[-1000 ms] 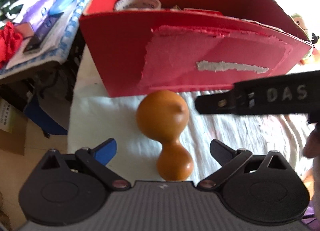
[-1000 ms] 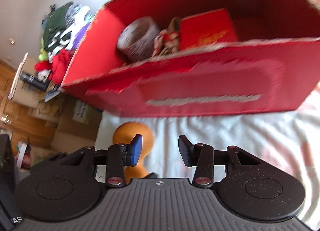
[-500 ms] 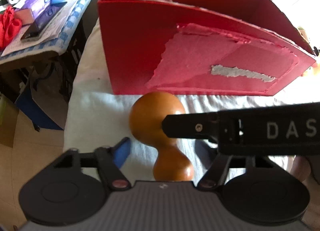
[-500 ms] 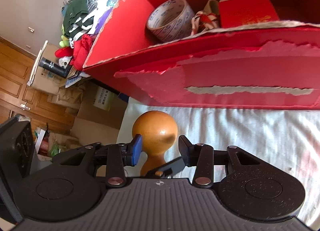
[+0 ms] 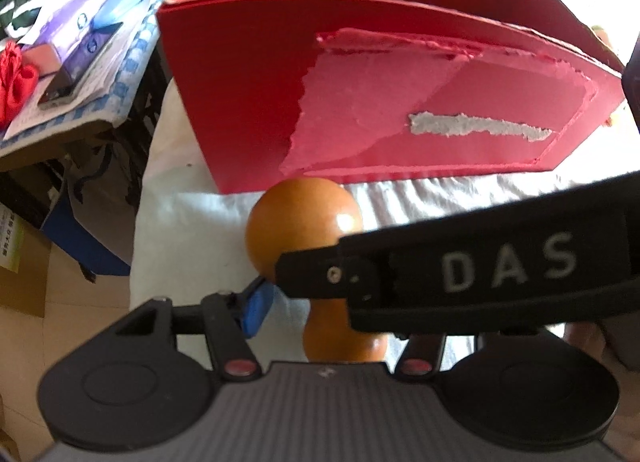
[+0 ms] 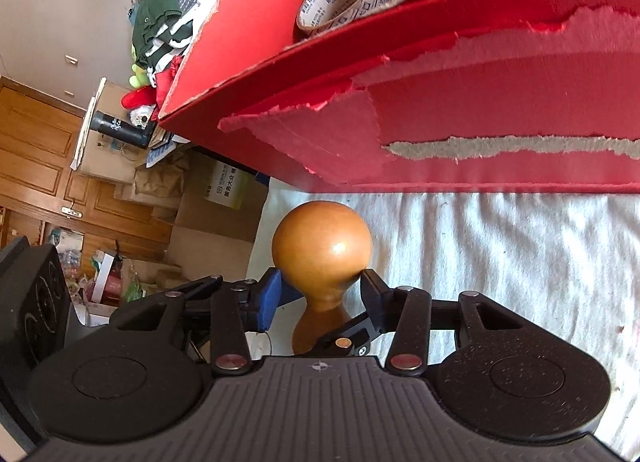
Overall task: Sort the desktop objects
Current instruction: 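Close the right gripper around the neck of the orange wooden toy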
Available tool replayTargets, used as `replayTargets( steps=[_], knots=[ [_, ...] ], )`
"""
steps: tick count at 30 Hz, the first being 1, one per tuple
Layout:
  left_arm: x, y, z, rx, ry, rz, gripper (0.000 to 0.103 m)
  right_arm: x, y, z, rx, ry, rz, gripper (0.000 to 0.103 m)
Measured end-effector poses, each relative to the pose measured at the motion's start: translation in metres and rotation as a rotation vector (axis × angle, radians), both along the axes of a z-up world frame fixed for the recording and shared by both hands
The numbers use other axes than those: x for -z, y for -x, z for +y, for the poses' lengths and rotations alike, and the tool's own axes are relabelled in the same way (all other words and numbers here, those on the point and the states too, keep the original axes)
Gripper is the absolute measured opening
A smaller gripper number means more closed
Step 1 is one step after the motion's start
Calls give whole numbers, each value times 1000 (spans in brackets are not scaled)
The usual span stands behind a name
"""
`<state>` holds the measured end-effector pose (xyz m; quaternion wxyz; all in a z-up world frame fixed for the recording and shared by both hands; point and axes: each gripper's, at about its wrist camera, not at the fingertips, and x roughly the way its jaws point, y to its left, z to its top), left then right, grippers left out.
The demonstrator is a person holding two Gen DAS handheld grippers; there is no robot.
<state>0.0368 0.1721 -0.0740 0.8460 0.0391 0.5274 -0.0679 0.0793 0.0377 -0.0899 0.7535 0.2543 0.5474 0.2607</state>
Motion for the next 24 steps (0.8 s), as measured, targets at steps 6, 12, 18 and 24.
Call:
replayTargets(
  steps=[6,12,18,24],
  knots=[
    [0,4,-17,52,-20,0,48,4,4,-11,4,-27,16,30],
    [0,7,-39,87,-13,-14,48,4,13,-34,46,-29,23,29],
    [-3,12,-77,167,-3,-29,47,0,23,-66,106,-11,8,29],
    [-7,16,-128,279,6,-44,47,-5,36,-106,195,15,-7,29]
  ],
)
